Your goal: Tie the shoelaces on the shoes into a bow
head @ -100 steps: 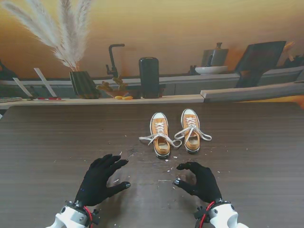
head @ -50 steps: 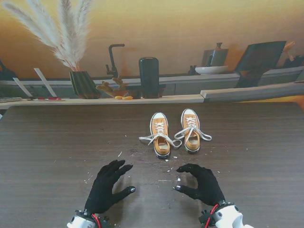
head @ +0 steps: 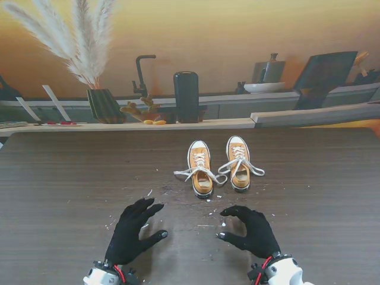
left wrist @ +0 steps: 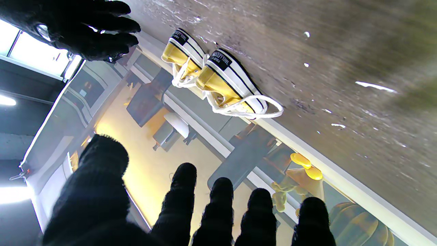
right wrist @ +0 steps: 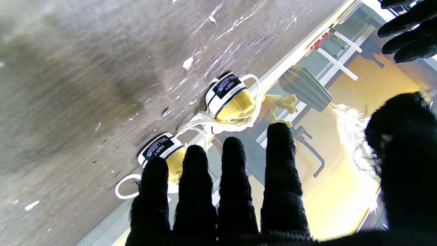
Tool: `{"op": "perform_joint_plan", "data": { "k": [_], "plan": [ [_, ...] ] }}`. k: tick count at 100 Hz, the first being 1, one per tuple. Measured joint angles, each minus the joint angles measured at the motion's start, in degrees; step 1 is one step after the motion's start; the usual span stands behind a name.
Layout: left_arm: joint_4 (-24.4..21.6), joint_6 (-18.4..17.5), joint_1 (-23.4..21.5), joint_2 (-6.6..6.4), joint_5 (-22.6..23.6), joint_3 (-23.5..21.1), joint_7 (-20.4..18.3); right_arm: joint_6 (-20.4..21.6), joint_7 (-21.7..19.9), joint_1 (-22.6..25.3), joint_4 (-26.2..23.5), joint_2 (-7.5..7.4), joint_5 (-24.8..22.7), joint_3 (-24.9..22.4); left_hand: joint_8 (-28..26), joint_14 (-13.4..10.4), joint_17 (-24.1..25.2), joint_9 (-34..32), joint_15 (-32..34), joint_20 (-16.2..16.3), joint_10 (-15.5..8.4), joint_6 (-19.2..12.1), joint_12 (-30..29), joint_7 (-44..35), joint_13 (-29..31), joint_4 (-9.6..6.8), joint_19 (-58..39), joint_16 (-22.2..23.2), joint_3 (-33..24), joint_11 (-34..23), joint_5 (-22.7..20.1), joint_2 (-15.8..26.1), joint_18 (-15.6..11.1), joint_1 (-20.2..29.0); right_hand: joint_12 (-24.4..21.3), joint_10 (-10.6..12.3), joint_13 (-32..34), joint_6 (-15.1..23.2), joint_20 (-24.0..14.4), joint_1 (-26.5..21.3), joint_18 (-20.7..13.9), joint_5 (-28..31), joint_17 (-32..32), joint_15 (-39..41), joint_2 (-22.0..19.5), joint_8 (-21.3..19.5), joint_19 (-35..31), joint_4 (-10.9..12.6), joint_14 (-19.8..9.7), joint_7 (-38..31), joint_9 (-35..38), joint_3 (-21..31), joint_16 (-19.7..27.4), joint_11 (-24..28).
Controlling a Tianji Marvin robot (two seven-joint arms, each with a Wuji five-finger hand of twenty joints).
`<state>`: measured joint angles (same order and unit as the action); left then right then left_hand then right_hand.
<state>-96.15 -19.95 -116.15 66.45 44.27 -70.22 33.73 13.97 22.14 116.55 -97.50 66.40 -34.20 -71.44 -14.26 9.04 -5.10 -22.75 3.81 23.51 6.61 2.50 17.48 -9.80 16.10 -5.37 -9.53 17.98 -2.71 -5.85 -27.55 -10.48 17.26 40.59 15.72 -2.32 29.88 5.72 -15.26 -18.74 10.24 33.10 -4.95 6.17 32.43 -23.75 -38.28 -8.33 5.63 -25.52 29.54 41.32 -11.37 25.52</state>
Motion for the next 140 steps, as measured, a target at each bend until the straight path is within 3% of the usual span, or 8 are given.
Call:
{"op": "perform_joint_plan", "data": {
  "k": [140],
  "plan": [
    [0.05,0.48,0.08,-0.22,1.19,0.17,-0.49,0.17,-1.88,0.54,-0.43,0.06,3.06,-0.22,0.01,-0.03,0.12,0.00,-0.33,0.51,0.01,0.04,-0.03,-0.58,-0.61,-0.17,0.39,0.00,0.00,-0.01,-0.23,0.51,0.00,0.05,0.00,0.00,0.10,0.00,0.00,0.00,0.00,0.00,-0.76,0.00,0.00,0.17,-0.12,0.01,0.05,-0.62,0.01,1.95,0.42,0.00]
  ]
}}
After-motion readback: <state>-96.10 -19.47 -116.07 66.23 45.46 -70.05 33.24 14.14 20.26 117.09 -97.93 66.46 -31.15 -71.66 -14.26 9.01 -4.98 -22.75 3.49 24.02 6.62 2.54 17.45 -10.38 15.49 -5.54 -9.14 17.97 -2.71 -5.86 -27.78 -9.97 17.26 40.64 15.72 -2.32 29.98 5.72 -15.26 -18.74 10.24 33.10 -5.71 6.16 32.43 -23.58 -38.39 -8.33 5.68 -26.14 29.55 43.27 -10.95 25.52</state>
